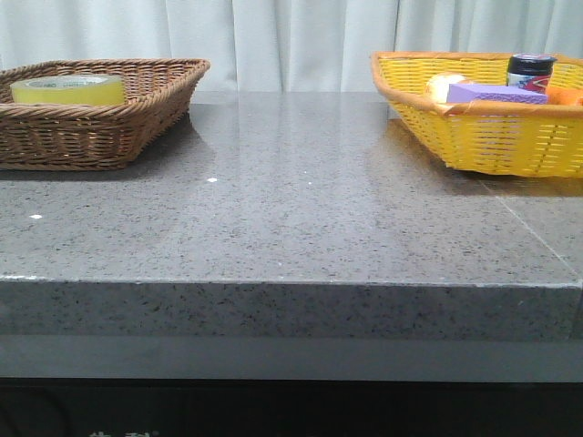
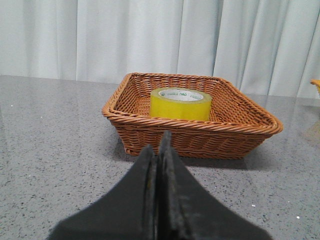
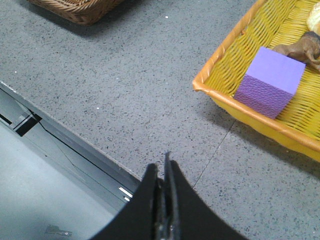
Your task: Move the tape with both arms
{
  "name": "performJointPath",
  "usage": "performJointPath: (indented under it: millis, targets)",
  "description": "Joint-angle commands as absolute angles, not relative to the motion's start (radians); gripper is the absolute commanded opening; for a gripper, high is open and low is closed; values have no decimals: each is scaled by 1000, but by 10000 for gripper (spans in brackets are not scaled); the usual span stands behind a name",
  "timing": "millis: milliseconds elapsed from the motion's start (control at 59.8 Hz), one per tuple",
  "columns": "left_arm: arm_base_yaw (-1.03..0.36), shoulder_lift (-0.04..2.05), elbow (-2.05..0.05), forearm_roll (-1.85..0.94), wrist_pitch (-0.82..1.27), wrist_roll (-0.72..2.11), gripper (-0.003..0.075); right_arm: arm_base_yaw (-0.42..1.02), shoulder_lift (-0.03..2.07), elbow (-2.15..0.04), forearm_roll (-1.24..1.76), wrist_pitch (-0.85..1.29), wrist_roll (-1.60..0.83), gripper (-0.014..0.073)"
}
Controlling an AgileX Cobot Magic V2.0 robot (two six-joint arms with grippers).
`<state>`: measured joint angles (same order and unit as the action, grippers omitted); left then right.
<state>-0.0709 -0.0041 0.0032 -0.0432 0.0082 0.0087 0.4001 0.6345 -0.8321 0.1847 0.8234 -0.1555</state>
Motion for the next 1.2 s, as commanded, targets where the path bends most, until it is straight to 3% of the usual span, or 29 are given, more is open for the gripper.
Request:
performJointPath:
  millis: [0,736,970,1188]
  targets:
    - [-68,-24,12,-50,-78,0,-20,394,634,-856,196,761,-157,-67]
    - [-68,-24,12,-50,-78,0,-20,365,595,-820,193,744,-158,-67]
    - [-68,-24,12,-50,-78,0,-20,113,361,-543,191,448,-158,-67]
    - [-68,-23,12,-50,-78,0,-20,9,150,-246,206,170,-158,-67]
